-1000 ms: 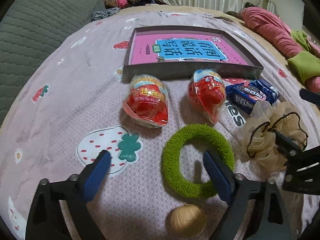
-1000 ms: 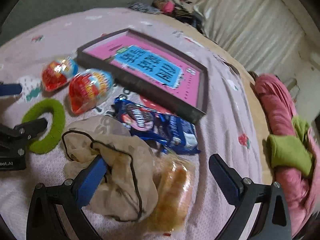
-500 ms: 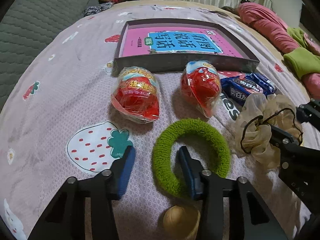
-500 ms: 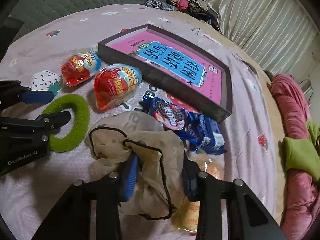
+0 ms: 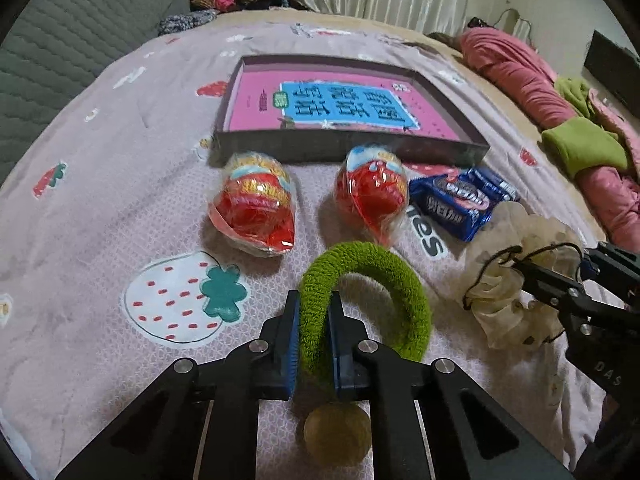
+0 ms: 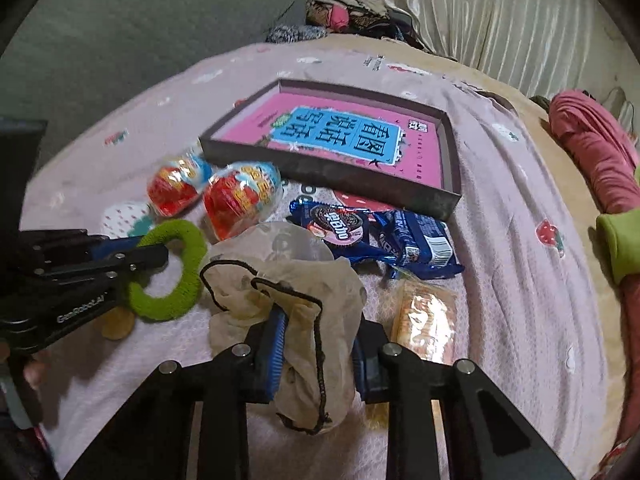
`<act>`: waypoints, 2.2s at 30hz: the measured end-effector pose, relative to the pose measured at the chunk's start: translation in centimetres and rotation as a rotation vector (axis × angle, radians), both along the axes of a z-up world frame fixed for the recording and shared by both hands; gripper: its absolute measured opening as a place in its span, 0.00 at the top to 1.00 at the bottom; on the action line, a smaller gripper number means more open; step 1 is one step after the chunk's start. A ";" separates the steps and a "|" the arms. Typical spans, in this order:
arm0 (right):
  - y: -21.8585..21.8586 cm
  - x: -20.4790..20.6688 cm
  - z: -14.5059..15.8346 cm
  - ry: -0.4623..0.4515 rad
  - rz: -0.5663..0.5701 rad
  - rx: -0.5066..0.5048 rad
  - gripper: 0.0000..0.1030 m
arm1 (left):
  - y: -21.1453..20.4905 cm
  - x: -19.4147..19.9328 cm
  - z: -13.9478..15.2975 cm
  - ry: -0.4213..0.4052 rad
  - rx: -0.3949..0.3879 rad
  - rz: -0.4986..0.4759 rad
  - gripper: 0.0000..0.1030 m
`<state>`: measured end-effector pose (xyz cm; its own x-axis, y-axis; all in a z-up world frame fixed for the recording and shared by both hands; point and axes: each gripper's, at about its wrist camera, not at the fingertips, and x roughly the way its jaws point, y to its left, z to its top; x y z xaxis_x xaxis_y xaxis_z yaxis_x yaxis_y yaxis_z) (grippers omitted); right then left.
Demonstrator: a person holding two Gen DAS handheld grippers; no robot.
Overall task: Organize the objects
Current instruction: 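Lift and carry green ring with left tool while right carries scrunchie toward tray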
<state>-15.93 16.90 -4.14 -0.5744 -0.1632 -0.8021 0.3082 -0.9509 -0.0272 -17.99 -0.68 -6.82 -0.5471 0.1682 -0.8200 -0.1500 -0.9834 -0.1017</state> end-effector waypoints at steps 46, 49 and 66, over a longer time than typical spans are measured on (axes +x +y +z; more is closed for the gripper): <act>4.1 6.0 12.8 0.278 -0.085 -0.161 0.74 | 0.3 7.1 11.7 0.292 -0.027 0.023 0.88; 4.2 5.6 14.1 0.303 -0.074 -0.171 0.74 | 0.4 6.8 13.0 0.300 -0.033 0.021 0.88; 4.9 2.2 18.9 0.447 -0.087 -0.257 0.74 | 0.5 1.5 19.2 0.390 -0.034 0.050 0.88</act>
<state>-13.78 21.85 14.76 -0.8719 -0.2593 -0.4153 0.2395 -0.9657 0.0999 -16.52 -0.18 12.38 -0.8254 0.1093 -0.5539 -0.1224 -0.9924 -0.0135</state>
